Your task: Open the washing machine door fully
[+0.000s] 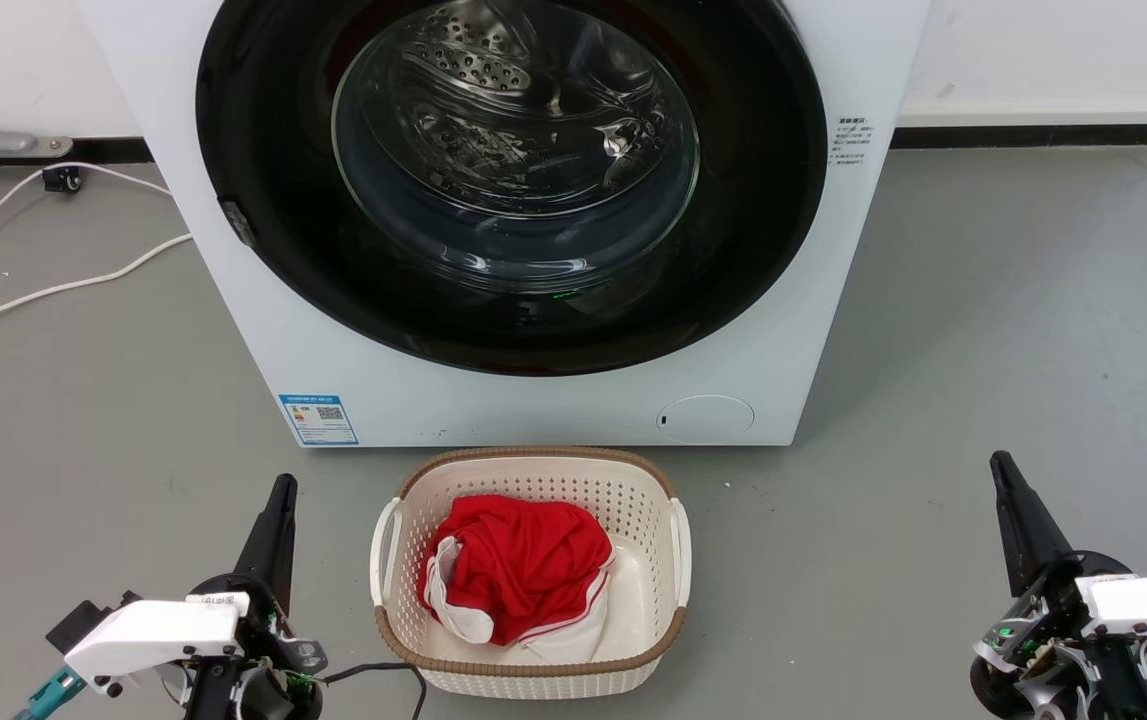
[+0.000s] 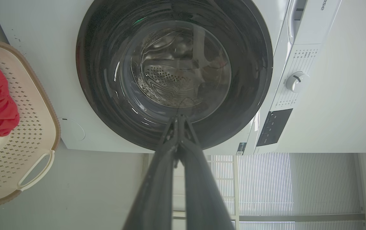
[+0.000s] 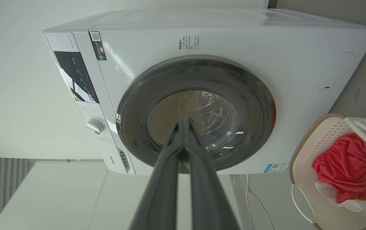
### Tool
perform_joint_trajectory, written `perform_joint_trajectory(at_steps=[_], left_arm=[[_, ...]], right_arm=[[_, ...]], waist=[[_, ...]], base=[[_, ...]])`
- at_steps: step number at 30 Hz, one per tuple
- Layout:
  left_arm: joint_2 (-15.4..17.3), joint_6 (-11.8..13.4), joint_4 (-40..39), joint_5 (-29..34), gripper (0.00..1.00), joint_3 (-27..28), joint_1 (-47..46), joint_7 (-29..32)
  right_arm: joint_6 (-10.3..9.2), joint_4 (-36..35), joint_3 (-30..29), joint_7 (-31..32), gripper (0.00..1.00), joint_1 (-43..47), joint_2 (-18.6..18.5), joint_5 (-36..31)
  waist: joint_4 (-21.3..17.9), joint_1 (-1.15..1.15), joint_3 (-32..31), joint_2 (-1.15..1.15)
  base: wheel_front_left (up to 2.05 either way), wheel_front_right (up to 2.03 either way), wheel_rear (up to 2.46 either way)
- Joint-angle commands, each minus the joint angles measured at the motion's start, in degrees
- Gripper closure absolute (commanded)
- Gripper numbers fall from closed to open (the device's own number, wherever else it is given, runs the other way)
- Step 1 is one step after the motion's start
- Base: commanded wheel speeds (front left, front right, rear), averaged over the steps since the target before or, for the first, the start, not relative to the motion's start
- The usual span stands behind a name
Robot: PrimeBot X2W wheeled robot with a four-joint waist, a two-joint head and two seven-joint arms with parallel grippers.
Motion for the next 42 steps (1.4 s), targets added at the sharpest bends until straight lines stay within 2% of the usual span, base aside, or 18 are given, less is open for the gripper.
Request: perform_joint_trajectory(at_steps=[1, 13, 14, 23, 29, 34, 42], left_arm=[[-0.05, -0.17, 0.02, 0.24, 1.0, 0.26, -0.37, 0.06], [-0.07, -0.17, 0.03, 0.29, 1.0, 0.29, -0.37, 0.11], [-0.03, 0.01, 0.05, 0.01, 0.0, 0.03, 0.0, -0.01], [-0.2, 0.05, 0.55, 0.81, 0.0, -1.91, 0.41, -1.94], [-0.19, 0.04, -0.87, 4.26, 0.0, -2.17, -0.03, -3.61], [-0.19, 0.03, -3.05, 9.23, 0.0, -2.32, -0.45, -4.9], [-0.18, 0.01, -6.13, 18.74, 0.0, -2.3, -0.71, -6.84]], right_arm=[[0.0, 0.08, -0.11, 0.23, 1.0, -0.67, 0.24, -0.42], [0.0, 0.09, -0.18, 0.29, 1.0, -0.68, 0.29, -0.5], [0.0, 0.03, -0.1, 0.06, 0.0, 0.0, 0.06, -0.1], [0.0, -0.46, 0.99, -1.91, 0.0, 1.4, 0.15, -0.9], [0.0, -1.98, 1.42, -3.55, 0.0, 1.73, 0.18, -3.84], [0.0, -3.85, 1.93, -4.84, 0.0, 1.87, 0.2, -10.17], [0.0, -6.91, 2.8, -6.76, 0.0, 2.26, 0.23, -24.02]], waist=[[0.0, 0.0, 0.0, 0.0], [0.0, 0.0, 0.0, 0.0], [0.0, 0.0, 0.0, 0.0], [-0.02, 0.0, 0.02, 0.0], [0.02, 0.0, 0.07, 0.0], [0.08, 0.0, 0.16, 0.0], [0.02, 0.0, 0.27, 0.0]], base=[[0.0, 0.0, 0.0], [0.0, 0.0, 0.0], [0.0, 0.0, 0.0], [0.0, 0.0, 0.0], [0.0, 0.0, 0.0], [0.0, 0.0, 0.0], [0.0, 0.0, 0.0]])
